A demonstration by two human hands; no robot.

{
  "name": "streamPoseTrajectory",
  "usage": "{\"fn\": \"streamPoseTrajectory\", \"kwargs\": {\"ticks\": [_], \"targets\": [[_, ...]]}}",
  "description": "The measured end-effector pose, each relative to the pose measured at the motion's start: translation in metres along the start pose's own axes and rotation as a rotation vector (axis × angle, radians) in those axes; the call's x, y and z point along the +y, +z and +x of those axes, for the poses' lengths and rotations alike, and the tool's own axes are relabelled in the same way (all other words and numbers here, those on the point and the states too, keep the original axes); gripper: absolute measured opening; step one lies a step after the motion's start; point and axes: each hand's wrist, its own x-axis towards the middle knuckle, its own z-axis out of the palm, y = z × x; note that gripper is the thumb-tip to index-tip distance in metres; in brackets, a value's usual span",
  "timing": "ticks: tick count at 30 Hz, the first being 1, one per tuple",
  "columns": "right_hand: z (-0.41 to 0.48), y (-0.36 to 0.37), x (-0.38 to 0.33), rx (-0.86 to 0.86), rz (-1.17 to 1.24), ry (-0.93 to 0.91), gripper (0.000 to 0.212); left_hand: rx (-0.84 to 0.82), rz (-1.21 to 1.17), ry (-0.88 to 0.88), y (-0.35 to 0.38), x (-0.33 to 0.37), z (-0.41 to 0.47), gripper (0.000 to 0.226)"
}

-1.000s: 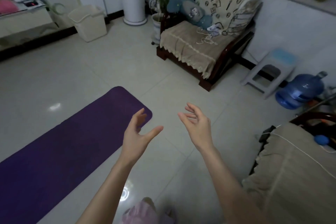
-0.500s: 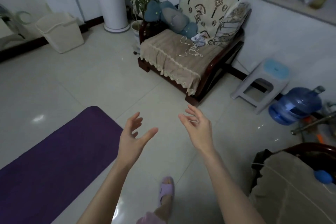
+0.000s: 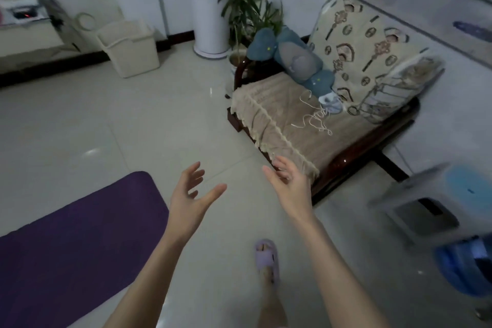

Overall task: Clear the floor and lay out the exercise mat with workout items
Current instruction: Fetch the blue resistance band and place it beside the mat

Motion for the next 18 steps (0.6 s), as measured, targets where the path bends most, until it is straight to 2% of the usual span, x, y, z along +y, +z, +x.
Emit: {"fn": "streamPoseTrajectory", "kwargs": {"ticks": [9, 18], "targets": [[0.203, 0.031, -0.029, -0.278, -0.028, -0.079, 0.045, 0.294, -0.016, -0.033, 0.059, 0.037, 0.144, 0.066], [0.356, 0.124, -0.051, -0.446, -0.012, -0.091, 0.042, 0.462, -0.047, -0.071, 0.05, 0.05, 0.29, 0.069]]}}
